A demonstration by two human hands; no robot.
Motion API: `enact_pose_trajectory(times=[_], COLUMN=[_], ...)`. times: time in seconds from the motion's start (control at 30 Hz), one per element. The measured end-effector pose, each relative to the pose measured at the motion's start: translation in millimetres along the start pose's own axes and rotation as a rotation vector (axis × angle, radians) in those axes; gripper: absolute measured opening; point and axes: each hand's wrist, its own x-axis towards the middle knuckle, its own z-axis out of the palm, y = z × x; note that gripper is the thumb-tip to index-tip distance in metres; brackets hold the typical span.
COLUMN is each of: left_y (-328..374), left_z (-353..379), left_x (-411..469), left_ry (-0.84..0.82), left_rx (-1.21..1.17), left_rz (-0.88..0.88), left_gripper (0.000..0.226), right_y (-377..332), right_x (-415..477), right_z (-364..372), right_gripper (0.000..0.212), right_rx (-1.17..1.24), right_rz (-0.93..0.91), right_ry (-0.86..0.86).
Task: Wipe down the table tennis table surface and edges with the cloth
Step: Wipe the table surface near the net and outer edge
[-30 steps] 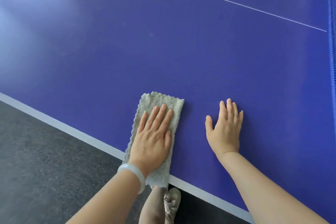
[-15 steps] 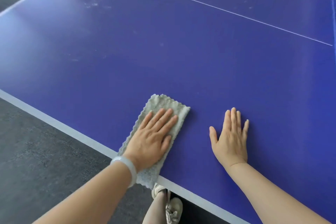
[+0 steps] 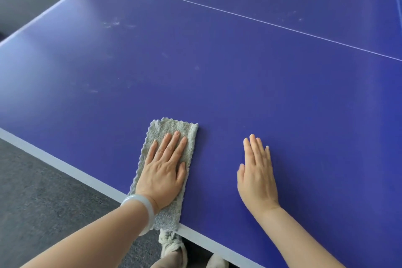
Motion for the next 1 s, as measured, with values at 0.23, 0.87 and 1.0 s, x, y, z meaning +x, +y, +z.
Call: enact_pose_trajectory(times=[0.23,0.87,1.0], left_y=[3.2,-64.0,-51.1], left_z=[-6.7,-18.8,-17.7], left_x=[-0.7,55.6,93.6], left_ry=[-0.049,-0.088,-0.195], left_rx=[-0.001,0.023,0.077], left_rz=[0.037,0.593,0.948], left_gripper=[0.061,0.065,0.063], right_y=[-60.0,-71.7,-69.8], right_x=[62.2,67.8,67.6], right_z=[18.9,22.4,18.4], right_gripper=[0.062,0.061,0.056], right_rx=[0.088,-0.041,0.061], right_rz=[0.513,0.579,0.601], right_ry=[0.046,0.106,0.138])
